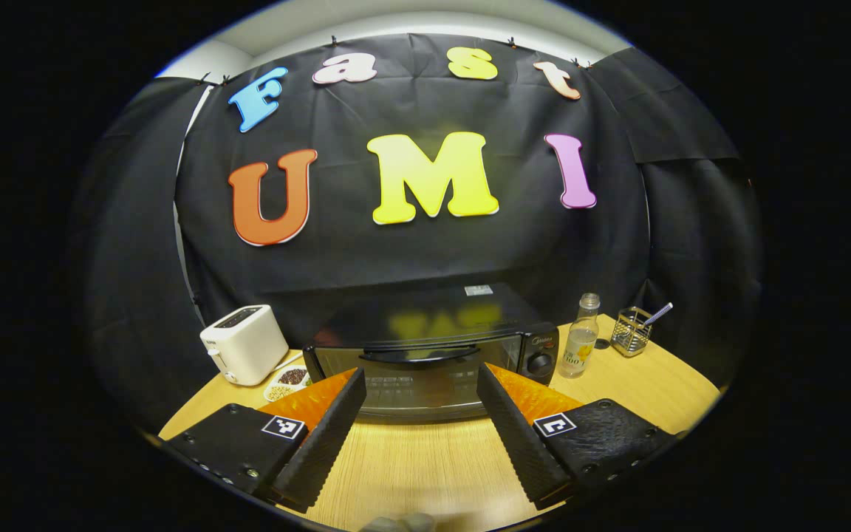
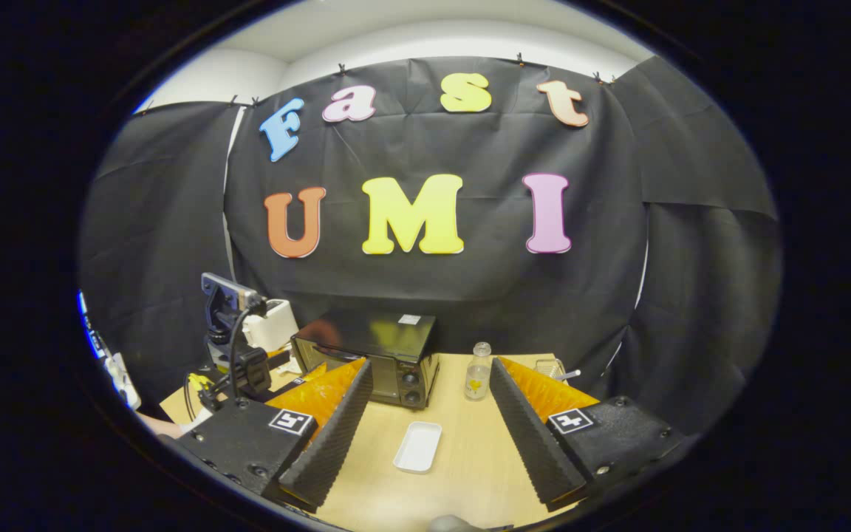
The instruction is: Open the electric oven with the left hand, put the food in, and close the electric oven.
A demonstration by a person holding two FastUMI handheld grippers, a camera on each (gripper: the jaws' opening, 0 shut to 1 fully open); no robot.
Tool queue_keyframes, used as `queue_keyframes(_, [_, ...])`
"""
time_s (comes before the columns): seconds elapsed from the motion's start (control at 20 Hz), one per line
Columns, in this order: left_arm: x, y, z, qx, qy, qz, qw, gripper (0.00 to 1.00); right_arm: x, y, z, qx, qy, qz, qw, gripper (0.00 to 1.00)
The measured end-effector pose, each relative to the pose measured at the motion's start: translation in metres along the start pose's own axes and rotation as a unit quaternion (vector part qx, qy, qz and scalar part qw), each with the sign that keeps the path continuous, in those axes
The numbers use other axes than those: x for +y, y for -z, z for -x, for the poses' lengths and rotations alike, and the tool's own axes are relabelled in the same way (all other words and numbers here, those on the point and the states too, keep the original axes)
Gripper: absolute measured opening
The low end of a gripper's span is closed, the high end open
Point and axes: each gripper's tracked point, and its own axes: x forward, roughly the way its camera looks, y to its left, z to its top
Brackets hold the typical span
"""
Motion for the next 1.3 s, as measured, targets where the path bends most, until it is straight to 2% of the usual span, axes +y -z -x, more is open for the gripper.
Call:
queue_keyframes(0.05, [0.001, -0.006, 0.01, -0.003, -0.002, 0.001, 1.0, 0.97, 0.0, -0.001, 0.006, -0.005, -0.001, 0.001, 1.0, 0.96])
queue_keyframes(0.1, [0.002, -0.015, 0.023, -0.012, -0.005, 0.005, 1.0, 0.96, 0.001, -0.001, 0.011, -0.01, -0.005, 0.001, 1.0, 1.0])
queue_keyframes(0.15, [0.003, -0.026, 0.04, -0.026, -0.009, 0.008, 1.0, 0.97, 0.003, -0.002, 0.018, -0.016, -0.011, 0.001, 1.0, 0.96])
queue_keyframes(0.3, [0.013, -0.058, 0.096, -0.058, -0.029, 0.01, 0.998, 0.96, 0.002, 0.0, 0.041, -0.034, -0.026, 0.002, 0.999, 0.96])
queue_keyframes(0.35, [0.018, -0.065, 0.117, -0.062, -0.04, 0.011, 0.997, 0.96, -0.002, 0.002, 0.05, -0.038, -0.027, -0.002, 0.999, 1.0])
queue_keyframes(0.45, [0.025, -0.072, 0.159, -0.068, -0.058, 0.015, 0.996, 0.96, -0.007, 0.009, 0.065, -0.042, -0.033, -0.013, 0.998, 1.0])
queue_keyframes(0.5, [0.028, -0.074, 0.179, -0.072, -0.067, 0.014, 0.995, 1.0, -0.011, 0.009, 0.073, -0.049, -0.033, -0.017, 0.998, 0.96])
queue_keyframes(0.55, [0.033, -0.075, 0.199, -0.071, -0.075, 0.012, 0.995, 0.96, -0.017, 0.01, 0.08, -0.054, -0.028, -0.016, 0.998, 0.96])
queue_keyframes(0.65, [0.042, -0.071, 0.237, -0.069, -0.088, 0.012, 0.994, 0.96, -0.023, 0.016, 0.092, -0.059, -0.022, -0.018, 0.998, 0.96])
queue_keyframes(0.7, [0.046, -0.073, 0.248, -0.072, -0.093, 0.013, 0.993, 0.96, -0.021, 0.019, 0.098, -0.057, -0.024, -0.023, 0.998, 1.0])
queue_keyframes(0.95, [0.067, -0.079, 0.295, -0.082, -0.106, 0.021, 0.991, 0.96, -0.017, 0.024, 0.113, -0.055, -0.014, -0.022, 0.998, 1.0])
queue_keyframes(1.1, [0.08, -0.08, 0.312, -0.086, -0.104, 0.029, 0.99, 0.96, -0.004, 0.016, 0.118, -0.06, -0.008, -0.018, 0.998, 1.0])
queue_keyframes(1.15, [0.087, -0.081, 0.317, -0.089, -0.107, 0.03, 0.99, 0.96, -0.001, 0.013, 0.118, -0.062, -0.005, -0.016, 0.998, 0.96])
queue_keyframes(1.2, [0.092, -0.081, 0.319, -0.089, -0.106, 0.03, 0.99, 1.0, 0.004, 0.012, 0.118, -0.061, -0.004, -0.013, 0.998, 1.0])
queue_keyframes(1.3, [0.103, -0.082, 0.322, -0.094, -0.107, 0.028, 0.989, 0.96, 0.016, 0.005, 0.119, -0.067, -0.005, -0.015, 0.998, 1.0])
